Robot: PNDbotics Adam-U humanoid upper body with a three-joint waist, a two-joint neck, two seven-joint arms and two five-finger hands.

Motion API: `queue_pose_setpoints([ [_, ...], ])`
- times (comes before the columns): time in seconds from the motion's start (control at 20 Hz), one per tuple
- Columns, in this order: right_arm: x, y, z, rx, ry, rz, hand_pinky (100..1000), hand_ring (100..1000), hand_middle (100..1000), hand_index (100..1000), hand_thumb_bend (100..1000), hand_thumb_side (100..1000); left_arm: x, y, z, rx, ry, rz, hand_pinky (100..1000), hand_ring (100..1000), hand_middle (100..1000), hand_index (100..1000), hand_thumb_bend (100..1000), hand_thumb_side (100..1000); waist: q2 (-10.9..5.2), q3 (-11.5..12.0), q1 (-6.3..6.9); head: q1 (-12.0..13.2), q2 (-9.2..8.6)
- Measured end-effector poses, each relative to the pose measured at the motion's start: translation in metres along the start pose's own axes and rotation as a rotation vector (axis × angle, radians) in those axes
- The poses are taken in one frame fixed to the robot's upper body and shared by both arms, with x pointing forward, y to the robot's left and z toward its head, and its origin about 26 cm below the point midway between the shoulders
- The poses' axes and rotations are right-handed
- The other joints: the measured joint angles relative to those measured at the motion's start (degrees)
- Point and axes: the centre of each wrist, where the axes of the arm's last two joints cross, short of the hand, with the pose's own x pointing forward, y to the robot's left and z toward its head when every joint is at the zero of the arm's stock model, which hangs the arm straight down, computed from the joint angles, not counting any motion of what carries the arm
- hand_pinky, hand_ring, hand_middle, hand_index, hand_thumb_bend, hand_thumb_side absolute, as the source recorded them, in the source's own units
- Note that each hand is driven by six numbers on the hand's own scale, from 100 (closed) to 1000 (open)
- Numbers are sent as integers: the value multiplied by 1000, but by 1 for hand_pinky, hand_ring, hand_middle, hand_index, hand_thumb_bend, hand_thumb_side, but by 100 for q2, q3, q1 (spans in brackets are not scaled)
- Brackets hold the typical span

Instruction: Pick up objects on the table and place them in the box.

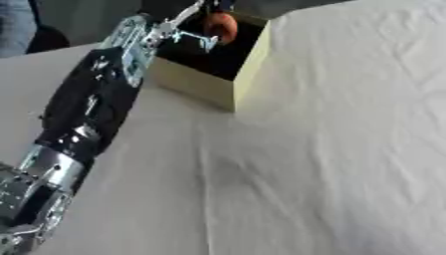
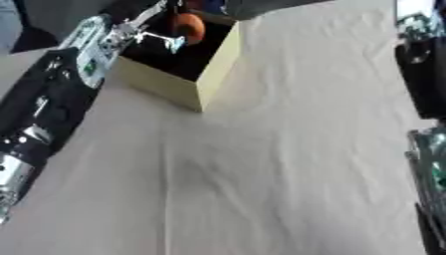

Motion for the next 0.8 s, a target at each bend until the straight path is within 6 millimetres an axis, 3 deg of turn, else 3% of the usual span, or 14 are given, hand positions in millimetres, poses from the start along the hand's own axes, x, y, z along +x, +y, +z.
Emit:
queue_pose_setpoints([
  [0.15,1,1,-1,2,-4,-3,755,806,699,731,100,878,-2,-6,1,-2,12,-15,340,531,553,653,100,144,4,-6,5,18,-1],
  [0.2,1,1,-1,2,-5,-3,754,806,699,731,100,879,-3,-7,2,-4,18,-20,395,581,597,692,100,100,5,-22,17,23,-2],
  [0.25,1,1,-1,2,-5,-4,754,806,699,731,100,879,-4,-8,3,-8,26,-26,395,581,597,692,100,100,9,-60,34,31,-7],
  [0.3,2,1,-1,1,-6,-5,753,807,699,730,100,881,-5,-10,3,-15,31,-34,479,645,629,712,100,100,14,-94,53,43,-19],
  [0.35,2,1,-1,1,-7,-7,753,807,699,730,100,881,-6,-11,4,-23,34,-42,479,645,629,712,100,100,18,-105,66,53,-23],
  [0.4,2,1,-1,1,-6,-10,753,807,699,730,100,882,-6,-12,4,-29,37,-51,547,723,709,784,100,100,24,-103,72,62,-29],
  [0.65,2,1,-1,0,-4,-17,753,807,699,730,100,882,-8,-13,6,-51,41,-99,547,723,709,784,100,100,29,-100,72,69,-46],
  [0.7,2,1,-1,0,-4,-19,751,807,699,729,100,883,-9,-13,6,-52,41,-105,677,835,807,883,432,231,29,-100,72,69,-46],
  [0.8,1,1,1,1,3,-21,751,807,699,729,100,883,-9,-13,6,-44,48,-117,675,831,807,891,419,230,29,-85,72,69,-46],
])
